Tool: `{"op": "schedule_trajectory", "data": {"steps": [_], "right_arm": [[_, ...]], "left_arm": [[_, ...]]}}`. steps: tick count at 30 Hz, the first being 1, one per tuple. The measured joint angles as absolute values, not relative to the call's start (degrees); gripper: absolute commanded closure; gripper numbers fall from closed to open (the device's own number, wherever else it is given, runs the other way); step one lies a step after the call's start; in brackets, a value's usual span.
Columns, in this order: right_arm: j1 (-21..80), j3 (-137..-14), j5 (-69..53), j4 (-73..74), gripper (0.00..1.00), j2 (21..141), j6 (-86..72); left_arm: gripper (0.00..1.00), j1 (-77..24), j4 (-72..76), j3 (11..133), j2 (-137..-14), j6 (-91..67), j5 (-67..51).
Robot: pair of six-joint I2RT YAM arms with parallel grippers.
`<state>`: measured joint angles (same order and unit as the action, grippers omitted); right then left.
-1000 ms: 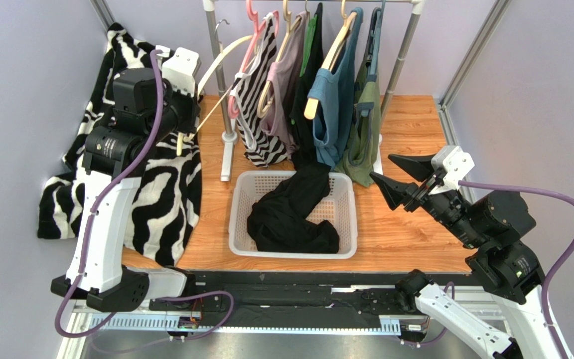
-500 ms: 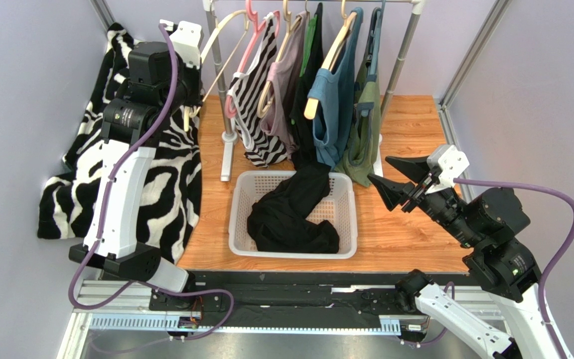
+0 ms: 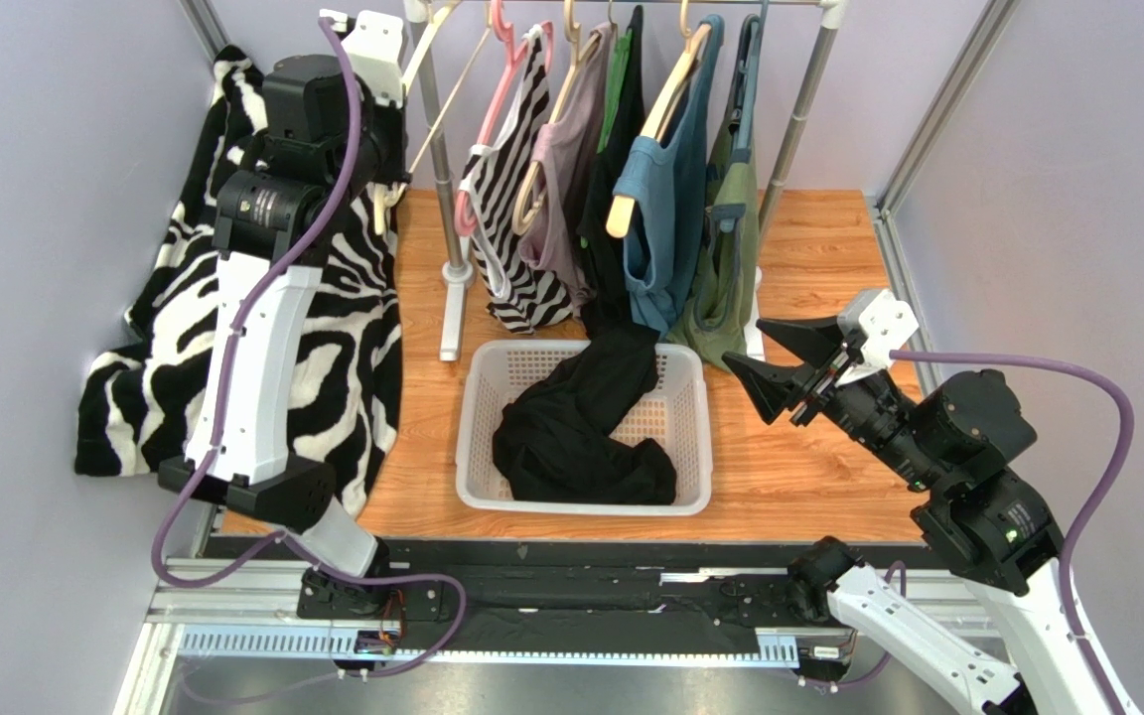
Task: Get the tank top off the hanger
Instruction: Place the hanger at the clothesline.
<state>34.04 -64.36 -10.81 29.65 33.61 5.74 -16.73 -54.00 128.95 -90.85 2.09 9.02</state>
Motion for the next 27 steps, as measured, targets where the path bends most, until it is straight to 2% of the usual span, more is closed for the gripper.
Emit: {"op": "schedule_trajectory", "data": {"steps": [9, 23, 25, 27], "right_arm": [[34.0, -61.6, -11.5, 28.4, 0.42, 33.6, 4.0], [34.0, -59.1, -10.5, 26.5, 0.41, 36.3, 0.6], [34.0, -59.1, -8.7, 26.2, 0.36, 38.8, -0.9], [34.0, -58.3, -7.3, 25.7, 0.3, 41.4, -2.5]], "left_arm": [[1.0, -16.7, -55.5, 132.7, -97.1, 0.3, 7.9], [1.0, -16.7, -53.4, 129.6, -97.5, -0.1, 7.6], [1.0, -16.7, -52.6, 128.7, -97.1, -0.1, 7.6], [0.82, -16.7, -52.6, 128.5, -96.9, -0.1, 7.6]]}}
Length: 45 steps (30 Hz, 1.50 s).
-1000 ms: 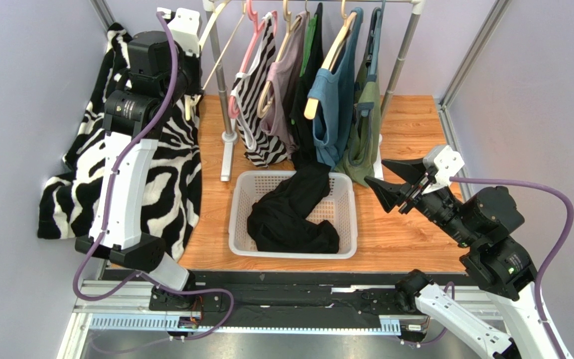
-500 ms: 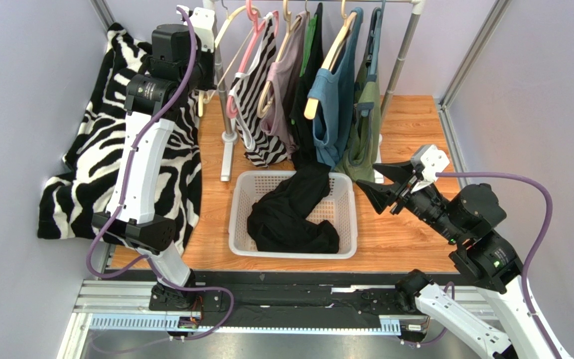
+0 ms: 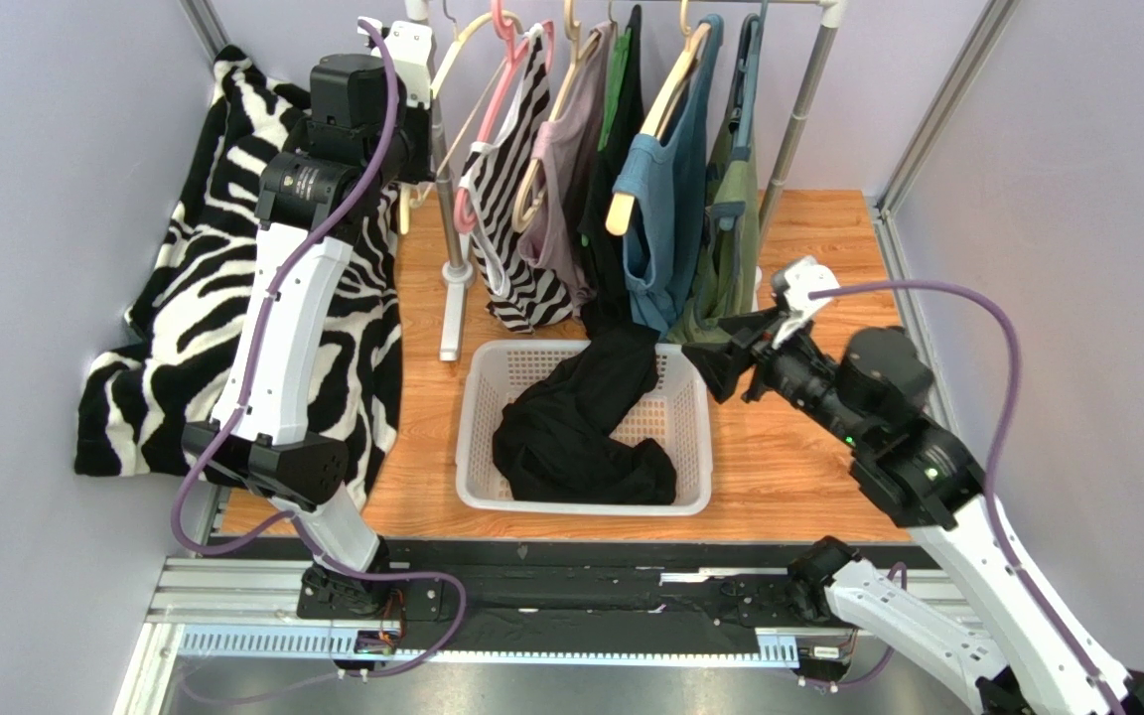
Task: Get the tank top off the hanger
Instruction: Place the hanger at the clothesline, then pick up the hanger from the clothesline.
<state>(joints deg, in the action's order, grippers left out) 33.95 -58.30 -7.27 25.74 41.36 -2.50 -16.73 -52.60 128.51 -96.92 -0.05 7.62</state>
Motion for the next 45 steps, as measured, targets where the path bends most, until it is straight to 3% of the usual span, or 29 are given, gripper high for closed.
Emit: {"op": "schedule_trajectory", "data": {"steps": [1, 2, 5, 8, 12, 19, 27, 33, 40, 43, 44, 45], "right_arm": [[34.0, -57.6, -6.3, 25.5, 0.28, 42.5, -3.5], [34.0, -56.9, -5.7, 25.4, 0.27, 43.3, -4.3], [34.0, -54.2, -2.8, 25.3, 0.27, 46.4, -6.8], [34.0, -51.8, 0.1, 24.9, 0.27, 48.1, -9.0], [34.0, -49.5, 2.8, 22.8, 0.27, 49.6, -11.5], [34.4, -45.5, 4.6, 14.6, 0.29, 56.9, -16.6], [37.7, -45.2, 7.4, 9.3, 0.34, 73.1, -20.0], [39.0, -45.8, 9.6, 8.2, 0.44, 77.9, -22.0], [39.7, -47.4, 14.7, 2.8, 0.49, 81.4, -22.9], [40.6, -48.1, 17.1, 0.5, 0.58, 83.8, -22.3], [40.9, -48.3, 17.8, -0.3, 0.72, 84.5, -22.2], [41.2, -48.3, 18.3, -1.1, 0.8, 85.1, -21.9]], "left_arm": [[0.72, -16.7, -52.7, 128.5, -96.8, 0.0, 7.6], [0.53, -16.7, -52.7, 128.5, -96.7, 0.0, 7.6], [0.3, -16.7, -53.2, 128.4, -96.3, 0.7, 7.4], [0.16, -16.7, -53.8, 128.4, -95.4, 1.7, 7.4], [0.04, -16.7, -54.3, 128.2, -91.9, 2.6, 7.2], [0.03, -16.7, -55.5, 130.1, -81.9, 3.1, 2.4], [0.02, -16.9, -55.4, 132.1, -76.9, 2.9, -6.5], [0.01, -16.9, -55.0, 126.5, -76.2, 3.1, -8.0], [0.02, -16.9, -54.9, 121.0, -74.5, 3.3, -9.2], [0.02, -16.9, -54.8, 119.5, -72.9, 3.3, -9.7], [0.02, -16.9, -54.7, 119.1, -72.4, 3.3, -9.9], [0.02, -16.9, -54.6, 118.8, -71.9, 3.3, -10.0]]}}
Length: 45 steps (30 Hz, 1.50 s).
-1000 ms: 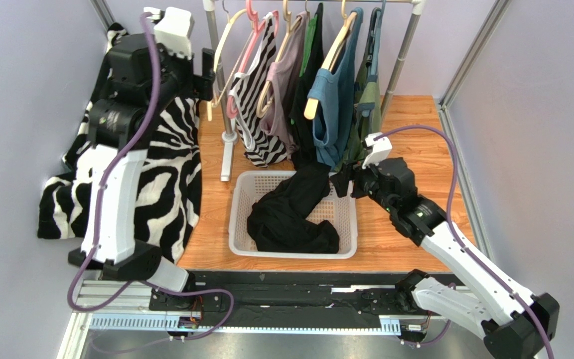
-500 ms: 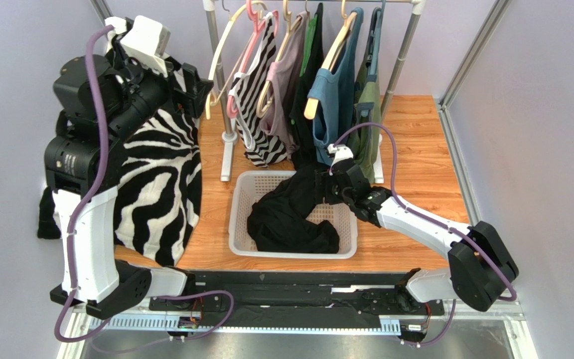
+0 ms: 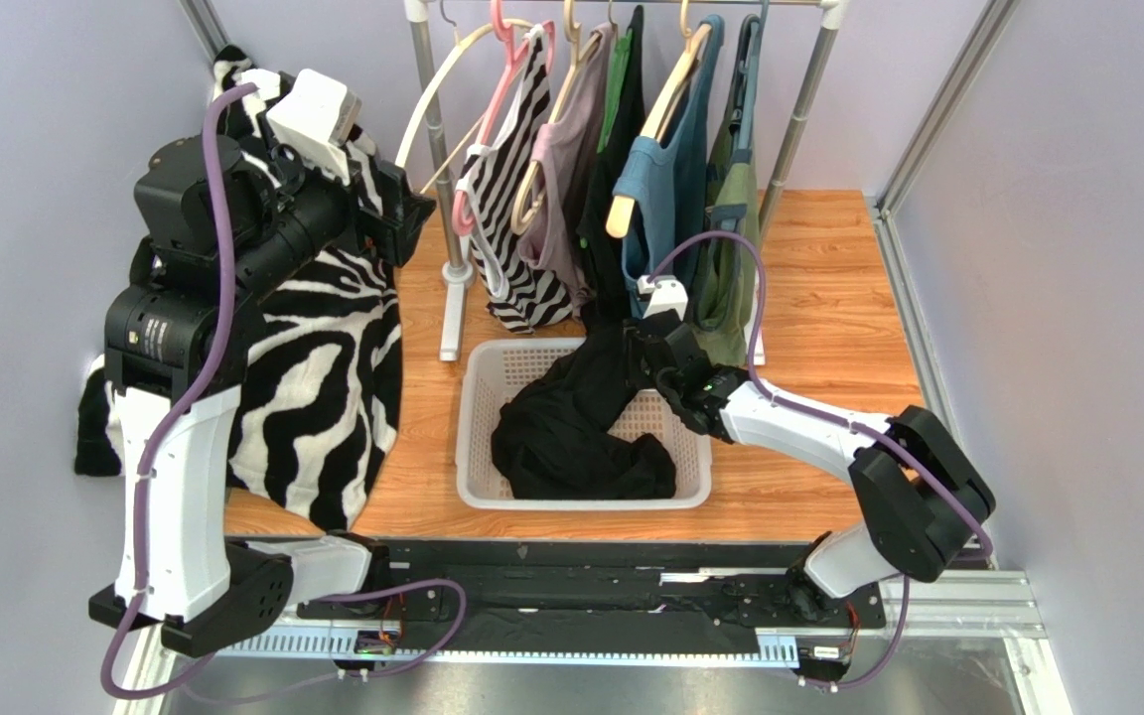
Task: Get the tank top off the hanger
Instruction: Pick up the hanger from the clothesline.
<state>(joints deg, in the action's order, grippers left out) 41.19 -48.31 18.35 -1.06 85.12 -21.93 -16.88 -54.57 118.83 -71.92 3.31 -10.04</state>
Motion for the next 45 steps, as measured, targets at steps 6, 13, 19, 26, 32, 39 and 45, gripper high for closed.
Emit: {"op": "schedule_trajectory", "data": {"steps": [6, 13, 19, 26, 32, 39, 45], "right_arm": [[43.5, -48.1, 19.9, -3.7, 1.0, 84.8, -20.5], [55.4, -44.9, 24.2, -3.8, 1.0, 72.1, -16.1], [60.4, -41.1, 27.7, -2.1, 1.0, 60.6, -17.7], [60.2, -37.6, 30.2, 7.2, 0.89, 60.6, -26.4], [60.3, -37.6, 29.6, 13.5, 0.42, 66.7, -32.4], [62.7, -37.7, 34.0, 18.5, 0.42, 59.0, -31.7], [63.5, -40.8, 37.0, 20.3, 0.46, 47.0, -28.3]], "left_arm": [[0.02, -16.9, -54.1, 118.1, -70.3, 3.6, -10.1], [0.02, -16.9, -53.6, 116.6, -70.2, 4.0, -10.0], [0.02, -16.9, -53.2, 115.9, -70.3, 4.0, -10.0], [0.02, -16.9, -52.8, 117.1, -71.2, 3.9, -11.5], [0.02, -19.5, -52.3, 120.2, -74.2, 3.7, -12.4], [0.02, -24.3, -51.2, 122.4, -79.3, 4.3, -10.0], [0.03, -24.3, -48.8, 123.1, -83.9, 4.4, -5.2]]}}
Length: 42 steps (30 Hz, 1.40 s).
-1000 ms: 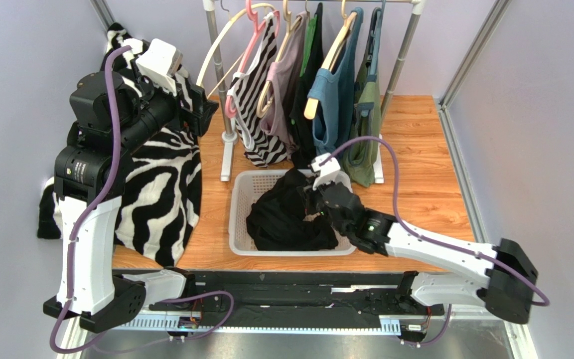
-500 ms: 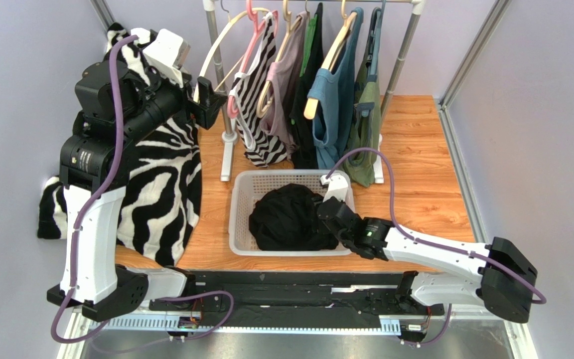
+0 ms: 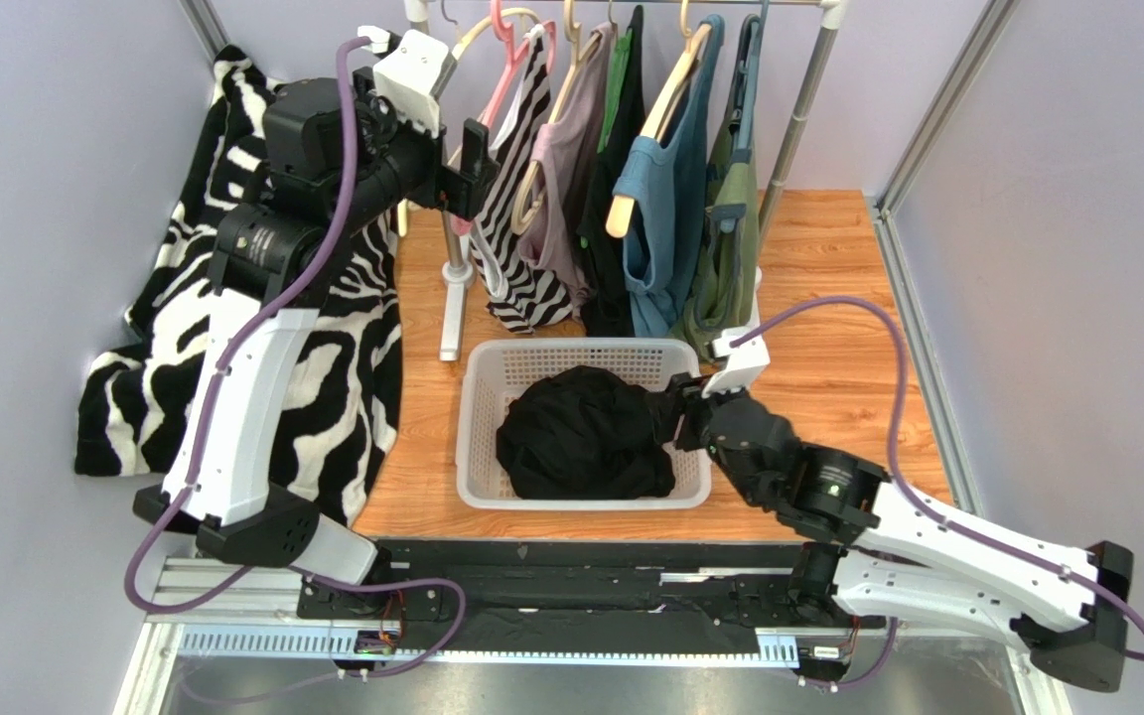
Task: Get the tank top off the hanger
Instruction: Pick up the hanger from the clothesline.
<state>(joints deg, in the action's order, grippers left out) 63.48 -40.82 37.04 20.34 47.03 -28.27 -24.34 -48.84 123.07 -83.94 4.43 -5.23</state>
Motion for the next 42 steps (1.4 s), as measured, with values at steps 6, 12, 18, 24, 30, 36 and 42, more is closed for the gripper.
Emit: {"op": "schedule_trajectory", "data": {"steps": [6, 12, 18, 24, 30, 36, 42], "right_arm": [[63.5, -45.4, 38.1, 22.1, 0.46, 40.4, -25.1], [63.5, -47.4, 38.9, 23.3, 0.46, 37.2, -23.0], [63.5, -47.5, 39.0, 24.7, 0.46, 36.6, -22.4], [63.5, -48.4, 39.6, 26.0, 0.47, 35.7, -21.5], [63.6, -49.8, 40.3, 26.1, 0.49, 35.2, -20.4], [63.6, -50.3, 40.6, 26.1, 0.51, 35.0, -19.6], [63.6, -50.3, 40.7, 26.7, 0.55, 34.6, -19.5]], "left_arm": [[0.04, -24.3, -47.7, 123.0, -87.2, 4.4, -1.8], [0.1, -24.3, -47.4, 123.0, -89.5, 4.9, -0.3], [0.14, -24.3, -47.3, 122.0, -90.9, 5.3, 0.1], [0.67, -24.3, -47.5, 120.6, -91.6, 5.2, -0.1], [0.98, -24.3, -47.2, 120.7, -91.7, 5.3, 0.2], [1.0, -24.3, -47.8, 121.3, -91.7, 5.5, 0.3], [1.0, -24.3, -49.7, 124.8, -91.7, 5.9, 1.5]]}}
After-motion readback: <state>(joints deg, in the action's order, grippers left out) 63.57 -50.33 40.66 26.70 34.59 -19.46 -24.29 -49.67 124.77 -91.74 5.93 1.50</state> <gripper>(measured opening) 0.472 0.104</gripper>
